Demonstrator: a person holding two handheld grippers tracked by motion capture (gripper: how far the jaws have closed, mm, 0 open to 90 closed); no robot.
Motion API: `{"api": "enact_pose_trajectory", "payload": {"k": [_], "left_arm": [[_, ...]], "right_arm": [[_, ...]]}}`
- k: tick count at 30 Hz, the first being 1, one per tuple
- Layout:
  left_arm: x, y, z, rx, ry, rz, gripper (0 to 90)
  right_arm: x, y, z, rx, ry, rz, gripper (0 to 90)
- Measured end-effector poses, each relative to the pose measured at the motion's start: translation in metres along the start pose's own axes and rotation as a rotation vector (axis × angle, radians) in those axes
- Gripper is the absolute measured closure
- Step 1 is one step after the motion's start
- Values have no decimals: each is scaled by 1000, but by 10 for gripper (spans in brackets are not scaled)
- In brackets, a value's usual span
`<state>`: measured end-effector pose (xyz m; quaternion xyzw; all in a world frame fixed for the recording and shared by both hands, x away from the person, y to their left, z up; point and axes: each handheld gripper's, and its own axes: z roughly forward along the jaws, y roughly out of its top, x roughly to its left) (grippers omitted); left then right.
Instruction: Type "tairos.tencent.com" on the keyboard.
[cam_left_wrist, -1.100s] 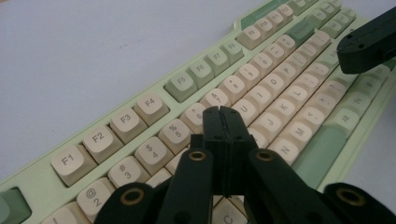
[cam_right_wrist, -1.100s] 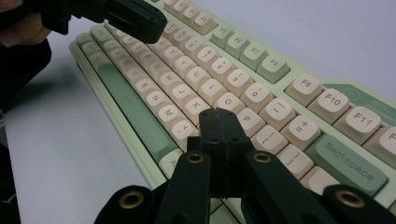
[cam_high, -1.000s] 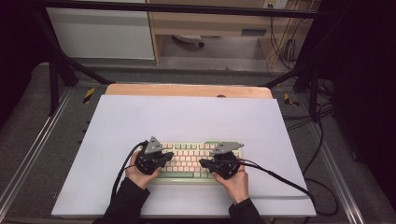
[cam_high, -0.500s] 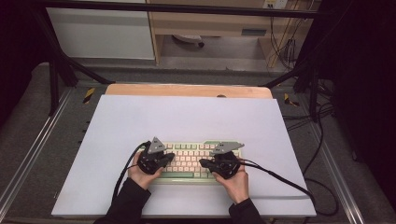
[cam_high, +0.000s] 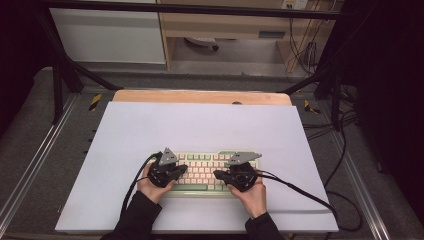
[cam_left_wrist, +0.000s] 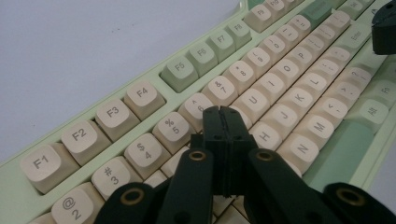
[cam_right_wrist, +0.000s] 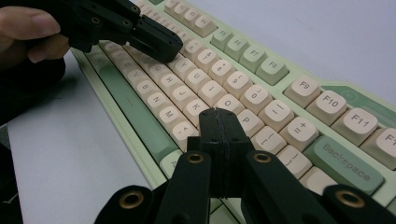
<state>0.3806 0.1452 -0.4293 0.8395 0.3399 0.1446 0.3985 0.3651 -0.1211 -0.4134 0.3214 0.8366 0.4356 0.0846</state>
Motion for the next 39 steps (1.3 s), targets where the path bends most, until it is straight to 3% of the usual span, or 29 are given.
{"api": "enact_pose_trajectory", "payload": {"k": [13,26,39], "left_arm": [[0,-1,-17,-31,-8,2,900],[11,-9,-31,-40,6,-25,900],[20,-13,-30,-25,32,-45,900]], "right_arm": [[0,0,-1,0,-2,0,900],[0,0,-1,0,-2,-4,900],[0,-1,0,4,1,-1,900]]}}
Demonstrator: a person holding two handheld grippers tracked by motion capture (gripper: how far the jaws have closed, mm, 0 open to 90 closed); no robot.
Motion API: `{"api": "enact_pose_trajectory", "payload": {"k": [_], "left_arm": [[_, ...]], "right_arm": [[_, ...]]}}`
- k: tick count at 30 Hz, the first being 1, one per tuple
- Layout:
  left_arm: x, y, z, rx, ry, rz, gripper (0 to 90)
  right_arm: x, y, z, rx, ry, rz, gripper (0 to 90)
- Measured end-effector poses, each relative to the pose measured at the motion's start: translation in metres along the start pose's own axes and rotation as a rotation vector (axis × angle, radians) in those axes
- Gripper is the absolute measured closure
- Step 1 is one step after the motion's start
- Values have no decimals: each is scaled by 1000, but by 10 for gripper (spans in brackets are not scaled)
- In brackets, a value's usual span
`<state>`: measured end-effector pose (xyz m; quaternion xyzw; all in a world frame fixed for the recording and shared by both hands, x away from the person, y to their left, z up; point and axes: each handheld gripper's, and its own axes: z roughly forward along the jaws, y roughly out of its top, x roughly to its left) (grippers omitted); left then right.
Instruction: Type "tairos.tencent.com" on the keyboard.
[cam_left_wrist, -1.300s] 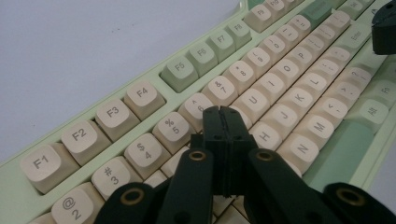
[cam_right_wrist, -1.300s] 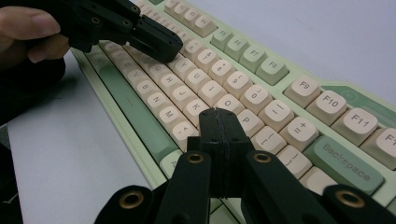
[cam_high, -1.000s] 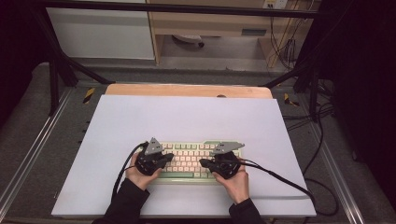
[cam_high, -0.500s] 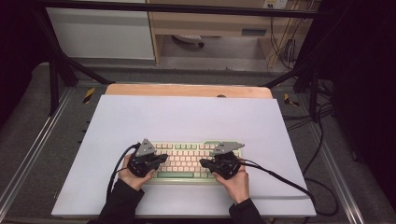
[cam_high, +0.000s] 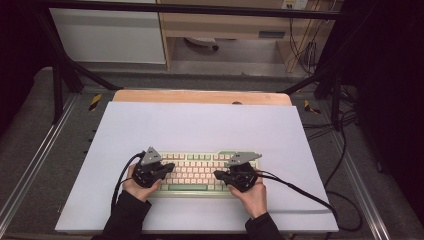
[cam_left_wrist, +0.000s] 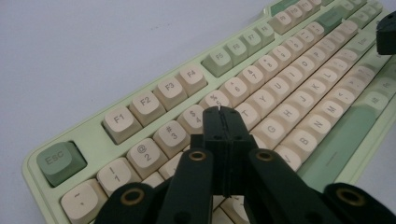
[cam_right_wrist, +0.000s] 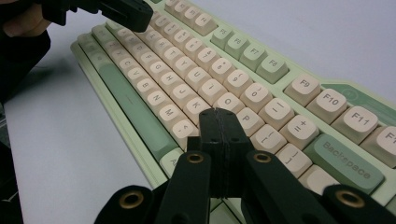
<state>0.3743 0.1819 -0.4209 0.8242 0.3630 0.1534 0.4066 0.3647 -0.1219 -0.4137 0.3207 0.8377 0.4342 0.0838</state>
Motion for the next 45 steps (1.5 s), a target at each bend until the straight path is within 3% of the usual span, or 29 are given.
{"api": "enact_pose_trajectory", "payload": {"k": [26,36,45], "left_arm": [[2,-6,9,22,13,3,900],[-1,-3,-3,0,-3,12,900],[5,-9,-18,-22,-3,-4,900]], "right_arm": [[0,0,-1,-3,0,1,900],[1,1,0,-3,7,4,900],[2,1,2,-6,19,8,900]]}}
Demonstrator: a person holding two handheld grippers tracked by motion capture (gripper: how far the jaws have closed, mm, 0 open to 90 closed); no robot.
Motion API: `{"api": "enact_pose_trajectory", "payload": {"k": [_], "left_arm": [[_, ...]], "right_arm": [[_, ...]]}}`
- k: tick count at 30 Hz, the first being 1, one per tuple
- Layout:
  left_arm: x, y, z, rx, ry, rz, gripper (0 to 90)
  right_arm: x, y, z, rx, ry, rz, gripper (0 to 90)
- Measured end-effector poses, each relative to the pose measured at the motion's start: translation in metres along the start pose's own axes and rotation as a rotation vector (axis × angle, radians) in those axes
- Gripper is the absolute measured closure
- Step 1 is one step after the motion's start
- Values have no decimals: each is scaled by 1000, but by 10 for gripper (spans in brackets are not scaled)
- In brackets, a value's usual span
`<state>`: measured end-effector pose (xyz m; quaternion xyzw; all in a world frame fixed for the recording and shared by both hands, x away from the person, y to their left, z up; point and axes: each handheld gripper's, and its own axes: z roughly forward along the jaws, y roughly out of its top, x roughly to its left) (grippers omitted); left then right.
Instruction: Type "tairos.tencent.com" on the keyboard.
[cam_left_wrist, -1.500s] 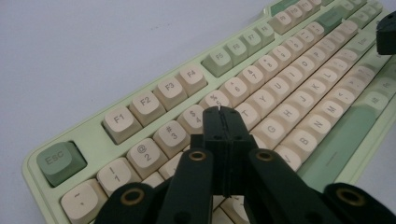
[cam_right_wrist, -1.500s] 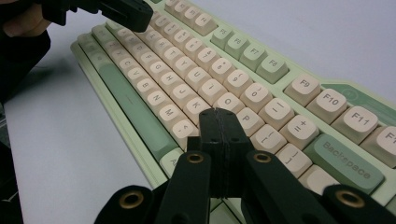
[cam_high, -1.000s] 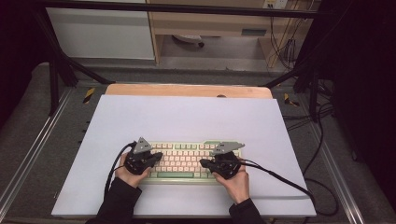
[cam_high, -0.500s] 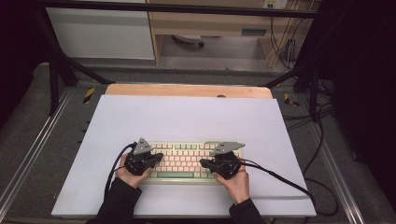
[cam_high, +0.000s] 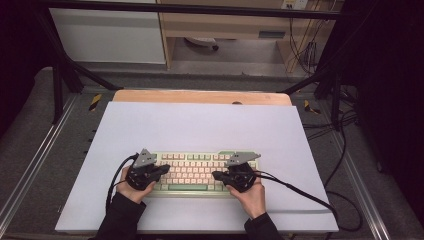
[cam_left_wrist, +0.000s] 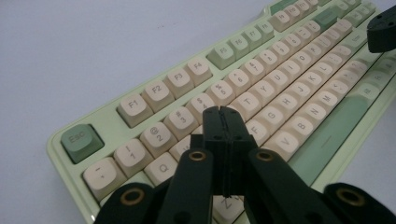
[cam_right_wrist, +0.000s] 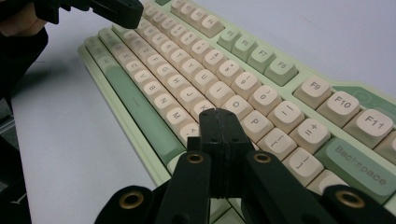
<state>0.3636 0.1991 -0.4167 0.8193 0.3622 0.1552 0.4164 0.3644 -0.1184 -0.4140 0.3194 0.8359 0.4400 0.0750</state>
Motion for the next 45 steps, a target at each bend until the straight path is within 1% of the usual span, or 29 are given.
{"api": "enact_pose_trajectory", "payload": {"k": [2,4,12,15,19,29,40,45], "left_arm": [[1,-2,-2,-2,-2,-8,900],[2,-5,-4,-1,-4,-8,900],[4,-11,-12,-7,-6,-14,900],[5,-13,-14,-8,-8,-14,900],[7,-14,-16,-11,-10,-20,900],[10,-16,-18,-17,-11,-31,900],[11,-17,-16,-14,-12,-32,900],[11,-17,-17,-15,-10,-33,900]], "right_arm": [[1,1,0,-3,2,-4,900],[2,1,0,-2,6,1,900],[7,4,6,1,22,-11,900],[9,5,8,1,25,-7,900],[12,8,11,3,32,-18,900],[22,15,30,1,65,-23,900],[28,17,46,25,75,-26,900],[28,16,53,38,73,-24,900]]}}
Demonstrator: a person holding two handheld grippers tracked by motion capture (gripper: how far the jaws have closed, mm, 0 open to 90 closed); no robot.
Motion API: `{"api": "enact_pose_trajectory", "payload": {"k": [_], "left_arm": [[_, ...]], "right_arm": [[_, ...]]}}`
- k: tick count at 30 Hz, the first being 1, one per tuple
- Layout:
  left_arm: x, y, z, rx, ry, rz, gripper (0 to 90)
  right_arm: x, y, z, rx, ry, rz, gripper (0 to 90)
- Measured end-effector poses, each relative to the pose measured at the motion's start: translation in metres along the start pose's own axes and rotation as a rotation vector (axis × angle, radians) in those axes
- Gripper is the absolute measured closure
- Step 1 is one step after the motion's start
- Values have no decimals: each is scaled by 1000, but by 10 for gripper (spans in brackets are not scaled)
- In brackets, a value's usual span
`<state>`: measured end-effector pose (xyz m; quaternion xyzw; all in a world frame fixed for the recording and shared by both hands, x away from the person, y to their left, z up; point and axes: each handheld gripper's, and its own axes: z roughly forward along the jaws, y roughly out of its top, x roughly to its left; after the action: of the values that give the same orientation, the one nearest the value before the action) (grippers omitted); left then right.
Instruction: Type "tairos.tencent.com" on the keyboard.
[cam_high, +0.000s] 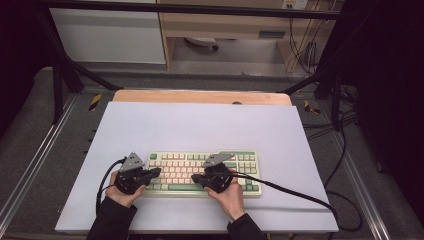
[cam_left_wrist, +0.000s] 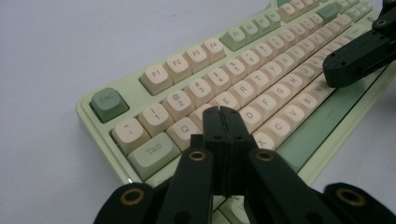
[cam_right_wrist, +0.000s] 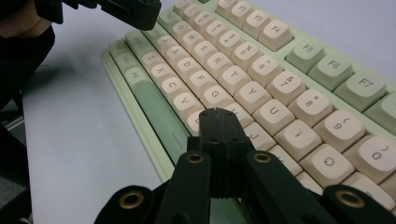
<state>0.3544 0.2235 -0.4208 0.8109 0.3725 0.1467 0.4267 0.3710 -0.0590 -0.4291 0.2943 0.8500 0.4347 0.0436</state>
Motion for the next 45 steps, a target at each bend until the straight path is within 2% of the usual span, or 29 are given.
{"api": "enact_pose_trajectory", "payload": {"k": [20,31,45], "left_arm": [[0,1,-1,-2,2,2,900],[-1,1,-1,-5,1,4,900],[-2,2,-2,-10,0,4,900]], "right_arm": [[1,-2,6,23,-9,-13,900],[0,6,-10,-13,-28,-28,900],[-4,10,-28,-18,-59,-38,900]]}}
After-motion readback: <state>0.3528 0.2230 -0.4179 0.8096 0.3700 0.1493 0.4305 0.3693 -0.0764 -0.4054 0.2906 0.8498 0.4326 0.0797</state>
